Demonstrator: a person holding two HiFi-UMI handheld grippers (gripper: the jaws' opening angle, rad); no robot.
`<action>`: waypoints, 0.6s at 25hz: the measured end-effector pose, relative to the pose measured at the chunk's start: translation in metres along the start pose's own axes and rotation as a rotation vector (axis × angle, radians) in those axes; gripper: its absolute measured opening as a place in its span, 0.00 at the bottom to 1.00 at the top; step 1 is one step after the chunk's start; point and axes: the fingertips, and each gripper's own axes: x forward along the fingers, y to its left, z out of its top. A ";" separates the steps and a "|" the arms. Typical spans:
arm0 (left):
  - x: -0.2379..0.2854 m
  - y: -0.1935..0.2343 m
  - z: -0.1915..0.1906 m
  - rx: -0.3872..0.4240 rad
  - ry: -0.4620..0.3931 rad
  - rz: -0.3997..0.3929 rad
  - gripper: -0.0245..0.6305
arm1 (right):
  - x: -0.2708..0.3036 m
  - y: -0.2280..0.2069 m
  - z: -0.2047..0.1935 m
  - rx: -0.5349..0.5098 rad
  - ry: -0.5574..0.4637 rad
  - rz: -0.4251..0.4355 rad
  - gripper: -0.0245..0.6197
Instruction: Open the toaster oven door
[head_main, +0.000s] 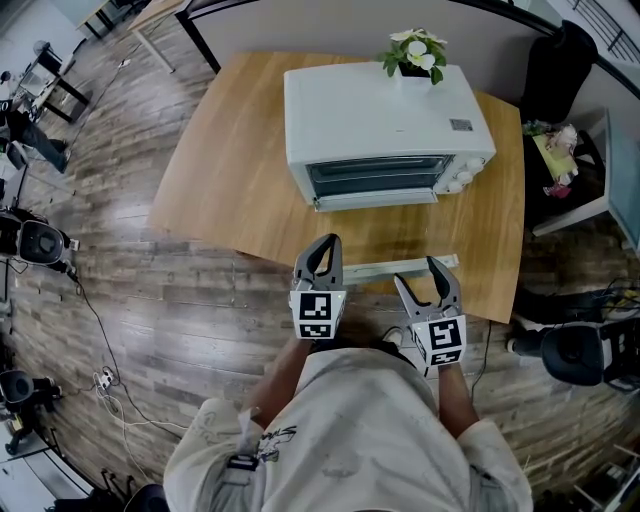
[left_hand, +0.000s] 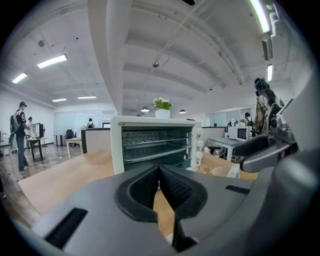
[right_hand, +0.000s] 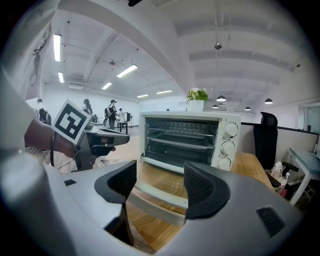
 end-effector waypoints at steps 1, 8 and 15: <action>-0.001 0.001 0.001 0.000 -0.003 0.002 0.06 | 0.001 -0.003 0.006 0.004 -0.011 -0.008 0.51; -0.004 0.009 0.017 0.008 -0.035 0.018 0.06 | 0.001 -0.032 0.031 -0.017 -0.067 -0.062 0.51; -0.009 0.022 0.045 0.020 -0.094 0.043 0.06 | -0.003 -0.060 0.058 -0.016 -0.123 -0.123 0.48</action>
